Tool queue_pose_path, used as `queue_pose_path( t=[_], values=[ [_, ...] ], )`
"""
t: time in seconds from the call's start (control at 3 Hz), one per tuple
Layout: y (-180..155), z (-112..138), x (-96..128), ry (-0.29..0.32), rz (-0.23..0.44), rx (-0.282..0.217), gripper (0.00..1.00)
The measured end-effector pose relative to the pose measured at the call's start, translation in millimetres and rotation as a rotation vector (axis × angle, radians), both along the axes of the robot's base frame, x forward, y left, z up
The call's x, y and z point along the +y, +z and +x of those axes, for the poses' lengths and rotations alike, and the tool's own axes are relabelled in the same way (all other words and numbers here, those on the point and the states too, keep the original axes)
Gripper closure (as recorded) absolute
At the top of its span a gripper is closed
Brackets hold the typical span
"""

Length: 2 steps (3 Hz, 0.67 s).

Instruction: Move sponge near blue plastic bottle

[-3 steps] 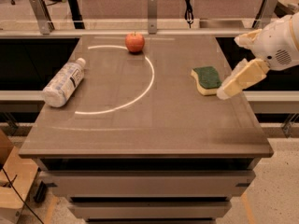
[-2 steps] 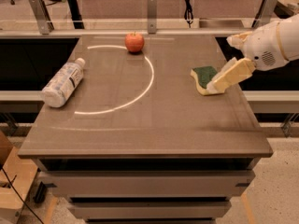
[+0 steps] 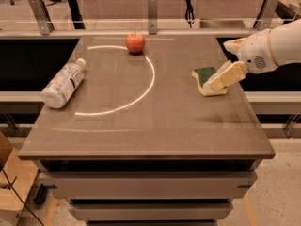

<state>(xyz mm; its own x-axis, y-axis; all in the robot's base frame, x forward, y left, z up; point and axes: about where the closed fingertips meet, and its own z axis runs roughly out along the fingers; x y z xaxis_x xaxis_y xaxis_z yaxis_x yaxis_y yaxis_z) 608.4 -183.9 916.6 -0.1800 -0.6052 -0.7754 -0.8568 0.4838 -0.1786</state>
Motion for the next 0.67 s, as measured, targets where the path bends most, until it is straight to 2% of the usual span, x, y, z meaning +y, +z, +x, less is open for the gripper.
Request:
queue_pose_path(
  t=[0.33, 0.67],
  values=[
    [-9, 3, 0, -0.014, 0.009, 0.020, 0.00],
    [-18, 16, -1, -0.046, 0.081, 0.006, 0.00]
  ],
)
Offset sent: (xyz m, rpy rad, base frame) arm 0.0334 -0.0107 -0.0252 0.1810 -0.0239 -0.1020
